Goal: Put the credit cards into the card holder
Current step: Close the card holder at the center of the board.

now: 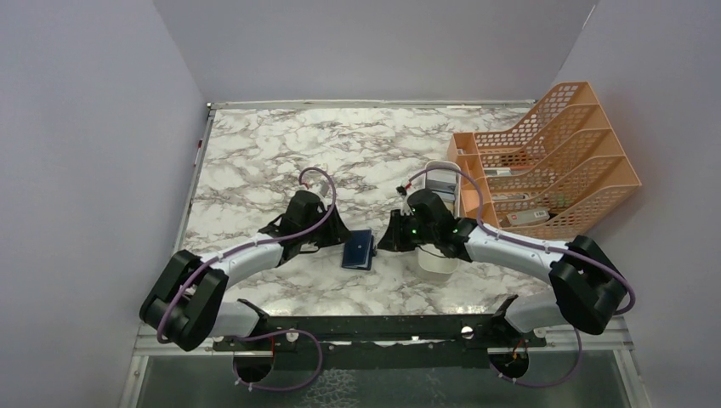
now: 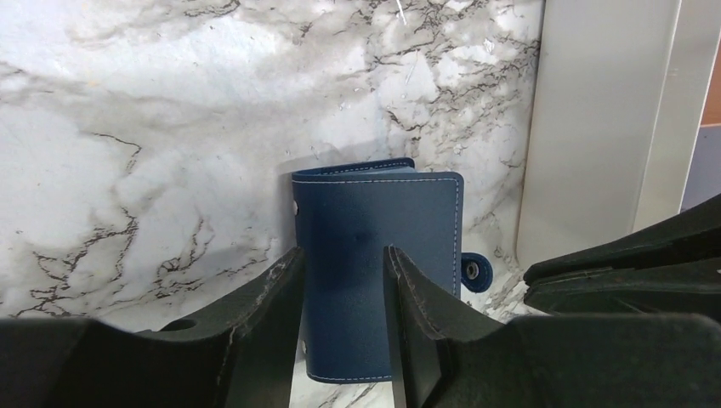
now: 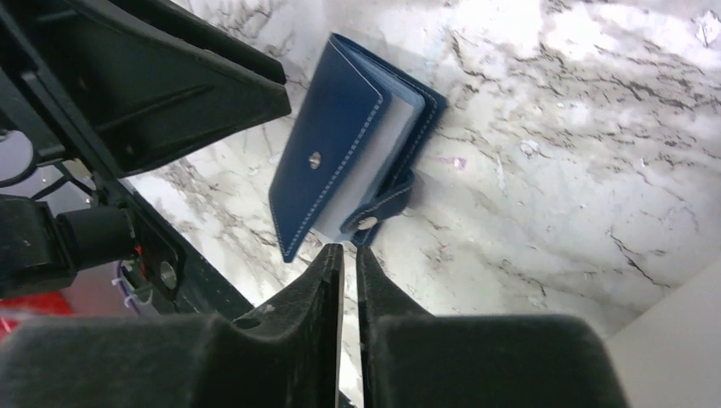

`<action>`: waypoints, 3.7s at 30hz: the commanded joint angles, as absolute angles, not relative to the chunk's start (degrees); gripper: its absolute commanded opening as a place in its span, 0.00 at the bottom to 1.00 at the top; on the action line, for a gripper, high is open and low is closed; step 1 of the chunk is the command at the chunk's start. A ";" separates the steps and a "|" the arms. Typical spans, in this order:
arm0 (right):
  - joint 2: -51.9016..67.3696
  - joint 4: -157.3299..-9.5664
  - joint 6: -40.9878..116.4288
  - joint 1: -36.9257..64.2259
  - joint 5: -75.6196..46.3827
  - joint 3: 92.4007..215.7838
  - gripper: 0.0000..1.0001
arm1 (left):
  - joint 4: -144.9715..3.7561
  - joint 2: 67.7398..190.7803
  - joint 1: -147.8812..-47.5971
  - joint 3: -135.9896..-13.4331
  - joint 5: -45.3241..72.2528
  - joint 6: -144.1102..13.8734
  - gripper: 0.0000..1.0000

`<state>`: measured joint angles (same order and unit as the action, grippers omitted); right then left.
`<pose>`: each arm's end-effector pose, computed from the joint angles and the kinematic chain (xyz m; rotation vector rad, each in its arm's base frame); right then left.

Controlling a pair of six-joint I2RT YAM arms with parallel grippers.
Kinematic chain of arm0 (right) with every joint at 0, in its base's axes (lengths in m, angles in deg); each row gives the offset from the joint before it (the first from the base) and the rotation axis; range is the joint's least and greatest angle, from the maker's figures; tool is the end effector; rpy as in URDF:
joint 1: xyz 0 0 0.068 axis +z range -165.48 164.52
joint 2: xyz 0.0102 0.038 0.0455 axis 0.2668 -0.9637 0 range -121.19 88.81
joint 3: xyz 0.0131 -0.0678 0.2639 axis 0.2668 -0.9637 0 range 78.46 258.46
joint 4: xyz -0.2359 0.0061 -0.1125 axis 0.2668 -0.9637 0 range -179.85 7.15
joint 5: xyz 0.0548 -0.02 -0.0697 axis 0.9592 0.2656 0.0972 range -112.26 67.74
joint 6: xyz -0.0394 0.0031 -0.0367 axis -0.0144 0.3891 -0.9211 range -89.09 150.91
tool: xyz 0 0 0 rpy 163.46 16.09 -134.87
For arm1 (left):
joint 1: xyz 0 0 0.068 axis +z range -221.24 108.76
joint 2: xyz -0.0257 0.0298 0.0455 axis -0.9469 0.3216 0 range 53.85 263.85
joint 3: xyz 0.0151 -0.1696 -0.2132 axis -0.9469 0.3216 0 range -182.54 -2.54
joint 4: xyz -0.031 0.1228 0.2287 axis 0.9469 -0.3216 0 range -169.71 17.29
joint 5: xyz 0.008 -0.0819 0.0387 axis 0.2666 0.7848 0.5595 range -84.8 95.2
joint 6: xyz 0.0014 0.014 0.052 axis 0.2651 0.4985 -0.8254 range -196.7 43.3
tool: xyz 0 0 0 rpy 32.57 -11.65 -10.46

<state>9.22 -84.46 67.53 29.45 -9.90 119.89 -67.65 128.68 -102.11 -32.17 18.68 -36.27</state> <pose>0.1968 0.2070 0.1993 -0.3006 2.4281 0.9483 0.2095 -0.1349 0.1668 -0.0690 2.4194 -0.8868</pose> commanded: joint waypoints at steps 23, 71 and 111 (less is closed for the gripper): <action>4.02 -76.35 73.87 30.13 -11.89 116.74 0.10 | -63.33 134.31 -104.50 -32.03 19.58 -38.92 0.23; 0.38 -74.51 75.99 33.65 -15.00 117.98 0.16 | -73.99 130.93 -105.53 -33.27 12.61 -39.23 0.42; -4.46 -71.32 76.76 33.65 -15.97 119.60 0.17 | -70.27 139.45 -105.52 -33.06 16.94 -38.75 0.26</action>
